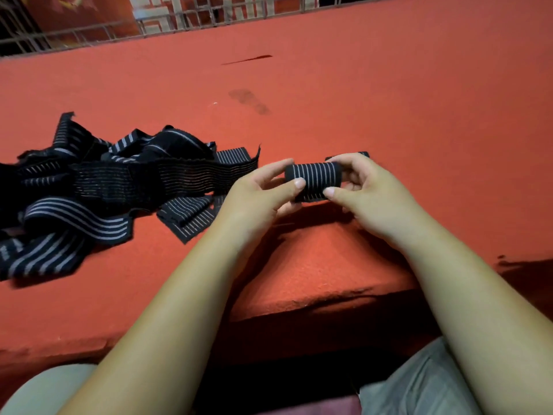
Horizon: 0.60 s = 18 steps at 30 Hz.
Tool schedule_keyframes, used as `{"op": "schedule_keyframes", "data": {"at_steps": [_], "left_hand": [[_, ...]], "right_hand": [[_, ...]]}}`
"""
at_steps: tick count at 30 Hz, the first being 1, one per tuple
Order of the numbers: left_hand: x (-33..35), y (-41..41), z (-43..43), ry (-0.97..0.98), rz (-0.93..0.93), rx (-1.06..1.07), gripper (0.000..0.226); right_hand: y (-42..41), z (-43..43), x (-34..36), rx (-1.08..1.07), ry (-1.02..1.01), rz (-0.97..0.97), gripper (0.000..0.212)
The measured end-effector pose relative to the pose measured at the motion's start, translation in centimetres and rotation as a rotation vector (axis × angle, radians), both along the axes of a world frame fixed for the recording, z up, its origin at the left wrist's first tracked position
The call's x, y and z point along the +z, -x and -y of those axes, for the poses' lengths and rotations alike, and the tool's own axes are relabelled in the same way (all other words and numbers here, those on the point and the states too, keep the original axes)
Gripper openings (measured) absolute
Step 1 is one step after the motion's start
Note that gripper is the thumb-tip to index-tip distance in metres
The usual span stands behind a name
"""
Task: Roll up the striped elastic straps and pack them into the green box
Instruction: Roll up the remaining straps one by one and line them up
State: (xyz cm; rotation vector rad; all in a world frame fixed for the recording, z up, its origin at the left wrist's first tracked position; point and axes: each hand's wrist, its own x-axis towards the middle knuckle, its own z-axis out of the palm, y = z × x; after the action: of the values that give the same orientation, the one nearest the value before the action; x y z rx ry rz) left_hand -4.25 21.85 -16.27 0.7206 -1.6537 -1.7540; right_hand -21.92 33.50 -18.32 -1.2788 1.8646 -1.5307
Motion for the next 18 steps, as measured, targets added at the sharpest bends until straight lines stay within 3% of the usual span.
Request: {"op": "schedule_keyframes", "data": {"at_steps": [4,18], "left_hand": [[-0.4,3.4,-0.5,0.144,0.077,0.052,0.043],[-4.3,9.4,-0.7,0.475,0.231,0.168,0.033]], "right_hand": [[1.5,-1.0,0.3,-0.132,-0.025,-0.045,0.050],[5.0,-1.5,-1.0,-0.413,-0.150,-0.103,0.025]]}}
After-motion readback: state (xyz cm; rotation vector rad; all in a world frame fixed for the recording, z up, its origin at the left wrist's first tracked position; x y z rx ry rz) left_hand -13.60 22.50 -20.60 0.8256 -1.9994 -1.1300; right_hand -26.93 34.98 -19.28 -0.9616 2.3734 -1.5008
